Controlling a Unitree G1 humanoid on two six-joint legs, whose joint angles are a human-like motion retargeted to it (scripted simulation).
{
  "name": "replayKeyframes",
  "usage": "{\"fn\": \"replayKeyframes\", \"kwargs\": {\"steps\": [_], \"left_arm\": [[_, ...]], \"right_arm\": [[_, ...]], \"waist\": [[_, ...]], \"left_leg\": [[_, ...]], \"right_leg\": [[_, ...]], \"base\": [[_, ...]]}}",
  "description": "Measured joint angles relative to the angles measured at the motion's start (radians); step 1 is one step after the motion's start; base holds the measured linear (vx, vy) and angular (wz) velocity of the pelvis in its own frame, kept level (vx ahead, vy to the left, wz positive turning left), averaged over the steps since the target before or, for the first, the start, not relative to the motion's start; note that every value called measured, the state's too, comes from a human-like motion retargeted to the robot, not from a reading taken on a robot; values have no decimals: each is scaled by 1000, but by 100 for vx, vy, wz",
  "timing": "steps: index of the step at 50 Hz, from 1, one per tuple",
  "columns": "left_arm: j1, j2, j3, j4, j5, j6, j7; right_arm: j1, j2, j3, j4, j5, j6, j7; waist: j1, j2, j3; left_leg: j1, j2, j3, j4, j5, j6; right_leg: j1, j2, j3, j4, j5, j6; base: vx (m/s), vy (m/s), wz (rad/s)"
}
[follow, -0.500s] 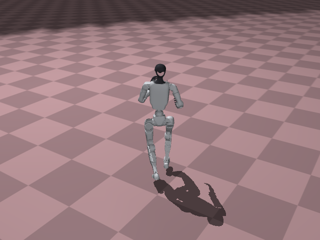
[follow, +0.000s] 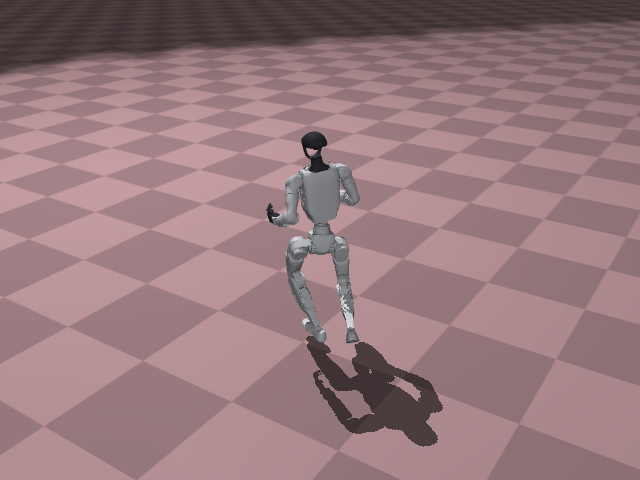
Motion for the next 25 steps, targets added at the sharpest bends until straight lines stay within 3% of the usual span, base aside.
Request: {"fn": "replayKeyframes", "kwargs": {"steps": [3,5,8,11,13,15,17,20,22,25], "left_arm": [[-195,-38,-48,32,94,-17,72],[-339,-66,-83,38,119,-26,109],[-492,-77,-124,-31,106,-57,119],[-567,-73,-185,-104,70,-96,121],[-583,-71,-217,-135,51,-106,119],[-570,-74,-239,-148,37,-98,116],[-530,-80,-246,-133,29,-68,120],[-447,-87,-218,-61,34,-6,141],[-367,-70,-181,-37,-6,17,134],[-215,-13,-133,-69,-104,21,105]], "right_arm": [[73,12,7,112,-15,2,26],[138,-4,-4,166,-14,-10,43],[265,-54,-52,144,8,-20,72],[372,-89,-86,105,29,-10,72],[401,-102,-92,86,44,-2,64],[392,-109,-78,74,49,2,49],[323,-118,-51,72,25,6,10],[98,-119,4,110,-55,20,-86],[-68,-105,37,119,-88,26,-136],[-202,-84,54,65,-75,30,-179]], "waist": [[-106,-22,20],[-179,-9,15],[-241,80,4],[-260,155,-25],[-248,188,-29],[-223,193,-23],[-180,185,6],[-93,162,68],[-19,143,78],[54,62,78]], "left_leg": [[71,-58,-30,27,-56,7],[148,-97,-61,-31,-59,1],[296,-42,-120,-110,15,-93],[358,58,-166,-95,192,-202],[351,133,-186,21,296,-240],[325,201,-182,195,361,-235],[269,285,-173,401,360,-191],[119,402,-155,627,252,-93],[-19,435,-127,613,188,-62],[-132,357,-45,386,156,-74]], "right_leg": [[-184,-43,46,159,-134,-67],[-314,-30,68,137,-211,-88],[-411,117,53,-116,-233,-79],[-425,287,60,-450,-174,-34],[-409,365,65,-548,-134,-28],[-405,388,63,-466,-134,-58],[-390,385,42,-316,-199,-113],[-339,371,16,-180,-314,-165],[-285,371,17,-220,-314,-165],[-142,285,29,-291,-293,-96]], "base": [[93,-1,86],[99,2,96],[106,-4,71],[102,-10,88],[95,-10,93],[94,-8,93],[94,-7,88],[94,-4,84],[94,6,72],[105,13,154]]}}
